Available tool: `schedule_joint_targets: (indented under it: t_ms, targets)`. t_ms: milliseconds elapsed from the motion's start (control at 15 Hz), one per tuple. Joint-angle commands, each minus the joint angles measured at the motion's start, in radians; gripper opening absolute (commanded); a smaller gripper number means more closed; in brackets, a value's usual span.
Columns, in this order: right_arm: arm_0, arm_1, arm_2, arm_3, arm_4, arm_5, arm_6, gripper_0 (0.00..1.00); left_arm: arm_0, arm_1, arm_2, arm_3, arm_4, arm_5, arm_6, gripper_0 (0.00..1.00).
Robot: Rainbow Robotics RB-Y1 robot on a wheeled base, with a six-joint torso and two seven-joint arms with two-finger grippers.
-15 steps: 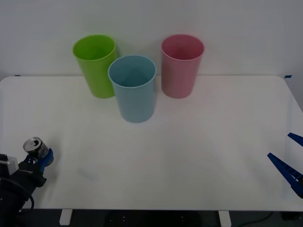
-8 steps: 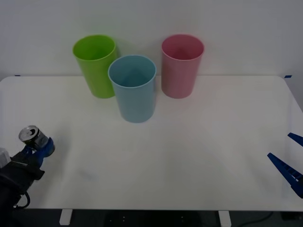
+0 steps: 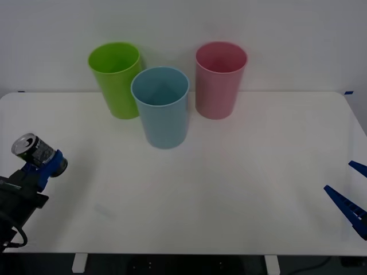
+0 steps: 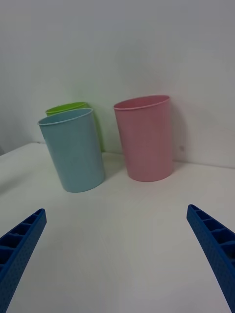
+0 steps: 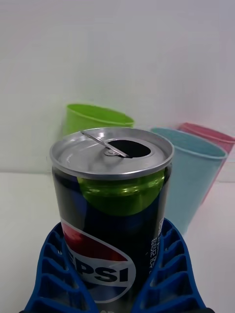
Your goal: Grasp the object on the table and drop it into the matching bin: aluminum can to the light blue bin, PET bottle to the pink bin.
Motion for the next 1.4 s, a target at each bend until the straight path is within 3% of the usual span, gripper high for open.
schedule_joint_targets:
  t_ms: [67,467,867,1400]
  targets:
    - [0.0,0.0,0.0,0.0,0.0,0.0,0.0,1.0,-0.016,0.0,0.004,-0.049,-0.048,0.004,0.089,0.0]
    - [0.0,0.0,0.0,0.0,0.0,0.0,0.0,1.0,-0.143,0.0,-0.025,-0.055,-0.124,0.001,0.147,0.0]
    - [0.0,0.0,0.0,0.0,0.0,0.0,0.0,1.0,-0.318,0.0,-0.097,-0.049,-0.261,0.035,0.312,0.0]
    - [0.0,0.0,0.0,0.0,0.0,0.0,0.0,1.0,-0.605,0.0,-0.145,0.16,-0.344,-0.001,0.287,0.01]
